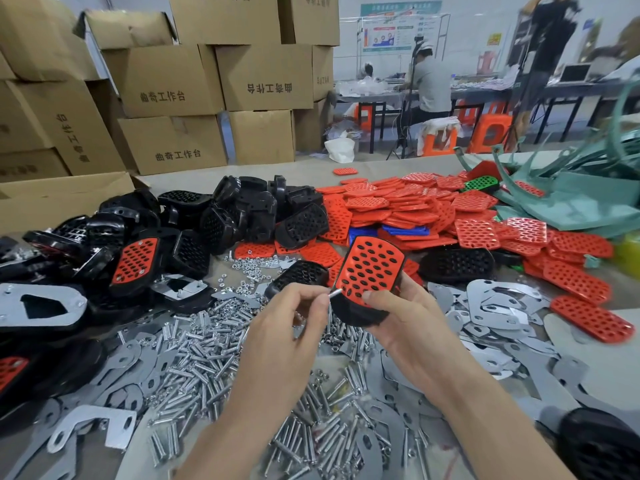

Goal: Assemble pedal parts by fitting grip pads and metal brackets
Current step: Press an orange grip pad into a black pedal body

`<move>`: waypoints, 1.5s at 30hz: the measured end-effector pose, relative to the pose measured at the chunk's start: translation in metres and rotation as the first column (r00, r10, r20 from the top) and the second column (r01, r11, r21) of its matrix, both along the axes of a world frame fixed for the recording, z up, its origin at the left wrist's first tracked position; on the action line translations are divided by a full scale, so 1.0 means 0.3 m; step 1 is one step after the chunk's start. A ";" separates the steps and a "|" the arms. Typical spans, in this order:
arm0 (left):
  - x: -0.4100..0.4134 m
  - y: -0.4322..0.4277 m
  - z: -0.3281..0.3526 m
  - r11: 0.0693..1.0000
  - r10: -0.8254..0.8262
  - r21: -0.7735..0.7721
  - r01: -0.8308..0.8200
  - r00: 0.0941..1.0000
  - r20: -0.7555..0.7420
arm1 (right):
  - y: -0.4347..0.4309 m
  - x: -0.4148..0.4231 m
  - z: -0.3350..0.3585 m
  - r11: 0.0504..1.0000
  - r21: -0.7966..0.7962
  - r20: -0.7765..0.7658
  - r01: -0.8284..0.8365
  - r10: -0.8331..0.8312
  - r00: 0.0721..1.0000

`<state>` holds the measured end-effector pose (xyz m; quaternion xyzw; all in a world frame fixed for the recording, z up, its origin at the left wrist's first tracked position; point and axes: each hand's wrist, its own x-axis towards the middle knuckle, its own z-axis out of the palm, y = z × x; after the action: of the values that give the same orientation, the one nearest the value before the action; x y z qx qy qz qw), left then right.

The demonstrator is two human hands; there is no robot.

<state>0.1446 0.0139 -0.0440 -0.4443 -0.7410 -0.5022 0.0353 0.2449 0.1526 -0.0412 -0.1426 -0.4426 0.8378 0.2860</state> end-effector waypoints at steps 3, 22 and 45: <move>-0.003 0.003 -0.004 1.000 0.009 -0.023 -0.009 1.000 -0.030 | 0.001 -0.003 -0.006 1.000 0.021 -0.031 -0.006 0.006 1.000; -0.009 0.000 -0.011 0.996 0.067 -0.046 -0.072 0.994 -0.090 | -0.016 -0.005 -0.030 0.991 0.120 -0.018 -0.053 0.055 0.998; -0.006 -0.003 -0.010 0.998 0.034 -0.048 -0.030 0.996 0.080 | -0.024 -0.002 -0.029 0.985 0.152 -0.015 -0.075 0.079 0.997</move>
<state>0.1427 0.0131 -0.0472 -0.4125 -0.7603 -0.5017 0.0030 0.2442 0.1455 -0.0499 -0.0944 -0.5072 0.8136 0.2681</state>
